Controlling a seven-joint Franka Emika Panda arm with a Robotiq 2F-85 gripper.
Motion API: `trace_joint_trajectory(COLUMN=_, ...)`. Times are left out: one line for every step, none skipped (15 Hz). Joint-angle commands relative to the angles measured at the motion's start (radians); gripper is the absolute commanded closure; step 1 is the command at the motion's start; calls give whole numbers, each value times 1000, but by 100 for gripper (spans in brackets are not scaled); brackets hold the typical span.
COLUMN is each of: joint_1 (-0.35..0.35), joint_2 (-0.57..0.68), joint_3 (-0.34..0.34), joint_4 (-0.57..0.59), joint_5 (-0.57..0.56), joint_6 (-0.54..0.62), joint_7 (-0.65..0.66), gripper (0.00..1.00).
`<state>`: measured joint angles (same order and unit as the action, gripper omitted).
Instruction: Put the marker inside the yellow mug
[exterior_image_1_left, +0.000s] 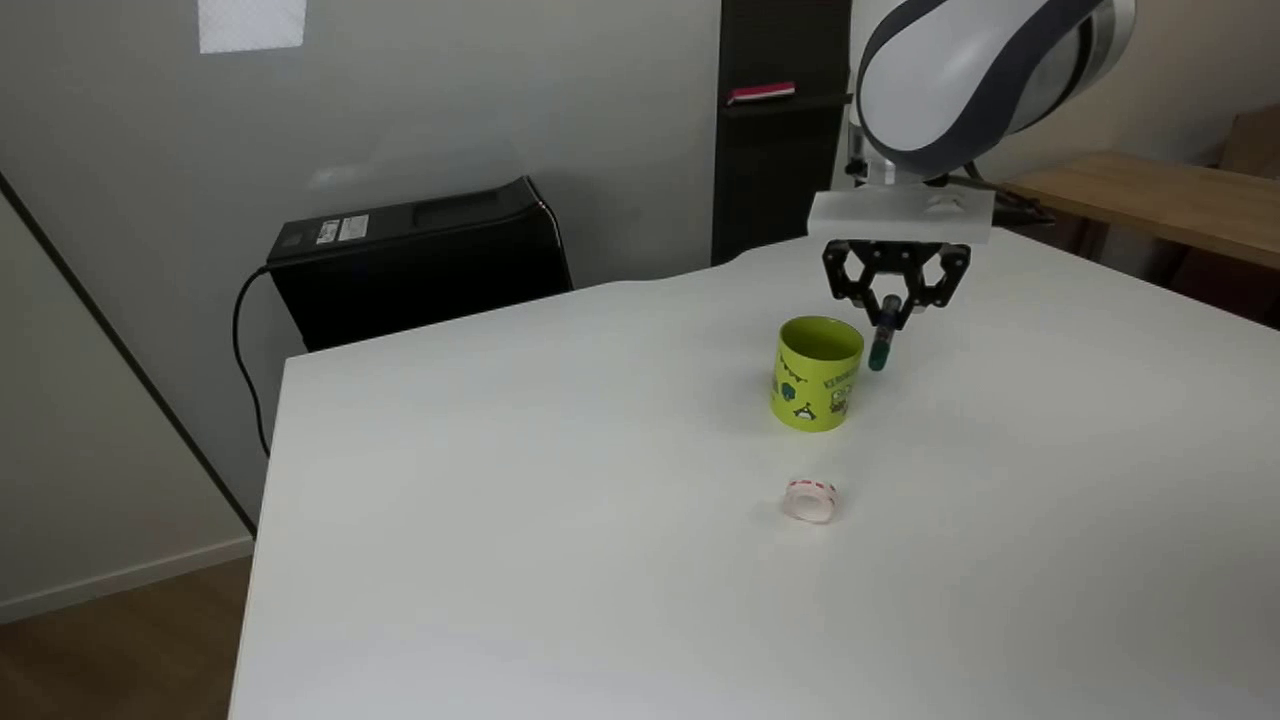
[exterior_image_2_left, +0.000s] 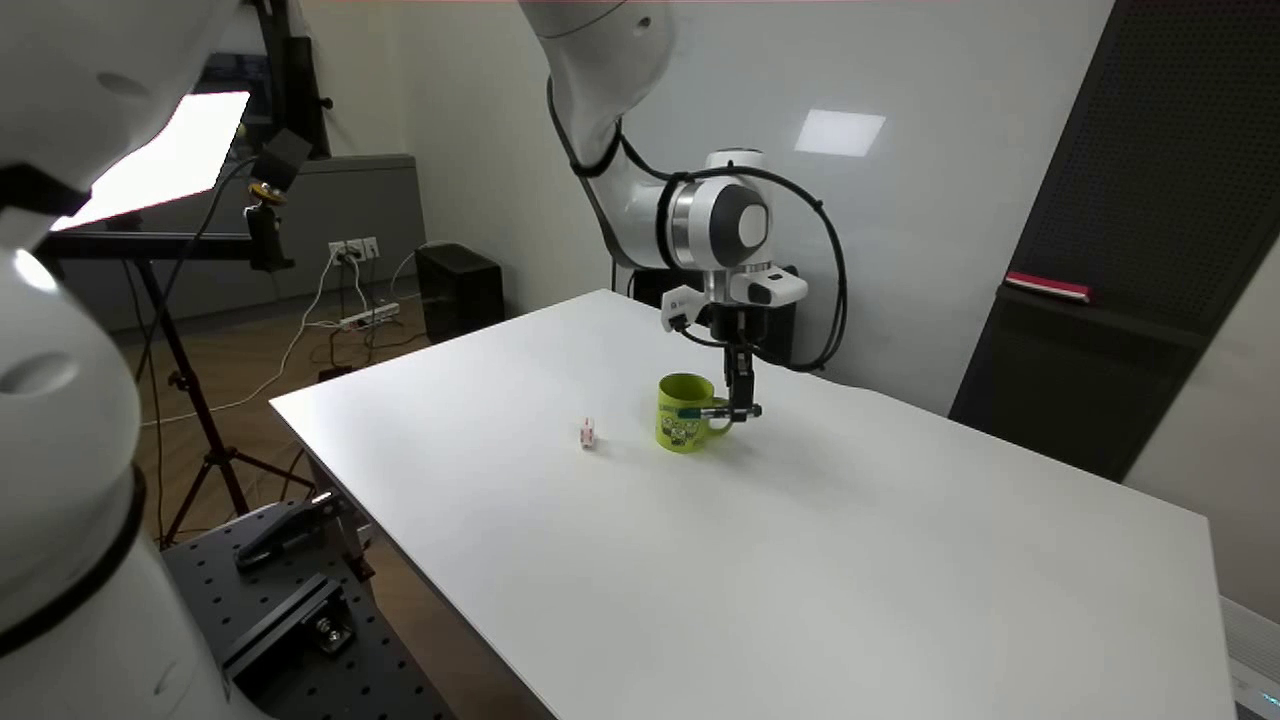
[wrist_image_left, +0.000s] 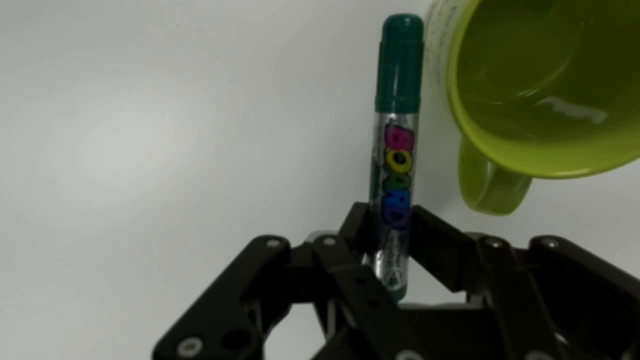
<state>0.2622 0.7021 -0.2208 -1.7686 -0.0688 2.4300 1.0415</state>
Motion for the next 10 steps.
trace_joint_trajectory(joint_1=22, joint_2=-8, joint_3=-11, joint_4=40, joint_5=-63, joint_6=-66, joint_7=60, gripper=94)
trace_joint_trajectory(joint_1=23, joint_2=-9, joint_3=-10, joint_4=47, joint_5=-74, joint_6=-73, joint_7=64, gripper=94)
trace_joint_trajectory(joint_1=25, joint_2=-11, joint_3=-9, joint_4=53, joint_5=-85, joint_6=-79, joint_7=71, gripper=94)
trace_joint_trajectory(joint_1=28, joint_2=-10, joint_3=-9, joint_4=59, joint_5=-97, joint_6=-83, joint_7=76, gripper=94)
trace_joint_trajectory(joint_1=30, joint_2=-9, joint_3=-8, joint_4=66, joint_5=-106, joint_6=-88, joint_7=81, gripper=94)
trace_joint_trajectory(joint_1=32, joint_2=-9, joint_3=-8, joint_4=72, joint_5=-116, joint_6=-92, joint_7=88, gripper=94)
trace_joint_trajectory(joint_1=36, joint_2=-7, joint_3=-8, joint_4=77, joint_5=-127, joint_6=-95, joint_7=95, gripper=94)
trace_joint_trajectory(joint_1=41, joint_2=-7, joint_3=-8, joint_4=81, joint_5=-139, joint_6=-97, joint_7=102, gripper=94)
trace_joint_trajectory(joint_1=47, joint_2=-6, joint_3=-9, joint_4=84, joint_5=-153, joint_6=-97, joint_7=110, gripper=94)
trace_joint_trajectory(joint_1=54, joint_2=-6, joint_3=-11, joint_4=87, joint_5=-167, joint_6=-95, joint_7=122, gripper=94)
